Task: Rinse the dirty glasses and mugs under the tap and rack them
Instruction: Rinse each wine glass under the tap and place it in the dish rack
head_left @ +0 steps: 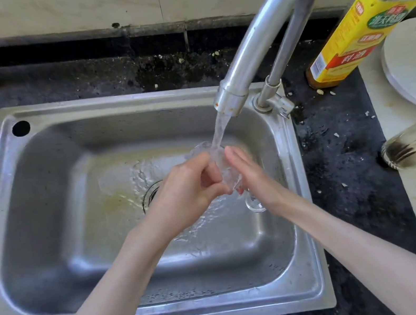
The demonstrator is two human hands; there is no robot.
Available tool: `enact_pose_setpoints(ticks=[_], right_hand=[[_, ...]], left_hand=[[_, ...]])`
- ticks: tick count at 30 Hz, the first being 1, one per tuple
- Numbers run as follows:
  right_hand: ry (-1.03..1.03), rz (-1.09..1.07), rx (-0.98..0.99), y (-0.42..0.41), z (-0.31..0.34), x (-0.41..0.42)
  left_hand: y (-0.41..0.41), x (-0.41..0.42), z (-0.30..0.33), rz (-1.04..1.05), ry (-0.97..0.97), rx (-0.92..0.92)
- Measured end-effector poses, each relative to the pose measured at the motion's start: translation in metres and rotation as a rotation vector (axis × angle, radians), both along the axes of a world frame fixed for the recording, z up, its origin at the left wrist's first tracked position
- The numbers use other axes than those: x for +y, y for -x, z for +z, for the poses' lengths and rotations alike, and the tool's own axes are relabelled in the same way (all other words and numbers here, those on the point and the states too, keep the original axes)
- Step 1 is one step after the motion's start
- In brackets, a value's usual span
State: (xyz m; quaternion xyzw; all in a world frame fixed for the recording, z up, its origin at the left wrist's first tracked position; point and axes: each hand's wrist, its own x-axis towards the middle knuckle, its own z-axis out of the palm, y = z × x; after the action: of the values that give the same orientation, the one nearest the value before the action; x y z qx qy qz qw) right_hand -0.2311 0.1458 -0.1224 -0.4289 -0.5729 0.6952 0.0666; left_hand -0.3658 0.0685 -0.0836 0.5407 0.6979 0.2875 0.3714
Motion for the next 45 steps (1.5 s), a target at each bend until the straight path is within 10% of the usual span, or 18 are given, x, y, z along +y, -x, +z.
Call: enact_pose_setpoints(ticks=[8, 13, 19, 27, 33, 41, 45], right_hand=[[0.398, 0.162, -0.027, 0.005, 0.007, 0.007], [0.085, 0.158, 0.036, -0.001, 0.007, 0.005], [0.173, 0.193, 0.005, 0.007, 0.006, 0.008], [-0.058, 0.055, 0.047, -0.003, 0.001, -0.003], [0.111, 0.036, -0.037, -0.001, 0.006, 0.002], [-0.210, 0.037, 0.022, -0.003, 0.001, -0.007], [-0.161, -0.068, -0.035, 0.000, 0.000, -0.008]], left_hand=[[0.012, -0.005, -0.001, -0.360, 0.188, 0.057], [0.004, -0.005, 0.004, 0.096, 0.043, -0.063], [0.015, 0.001, 0.013, -0.362, 0.209, -0.053], [-0.001, 0.004, 0.013, 0.144, 0.077, -0.002], [0.008, -0.001, 0.018, -0.477, 0.195, 0.086], [-0.010, -0.003, 0.008, 0.188, 0.047, -0.017], [0.001, -0.011, 0.004, -0.211, 0.103, -0.057]])
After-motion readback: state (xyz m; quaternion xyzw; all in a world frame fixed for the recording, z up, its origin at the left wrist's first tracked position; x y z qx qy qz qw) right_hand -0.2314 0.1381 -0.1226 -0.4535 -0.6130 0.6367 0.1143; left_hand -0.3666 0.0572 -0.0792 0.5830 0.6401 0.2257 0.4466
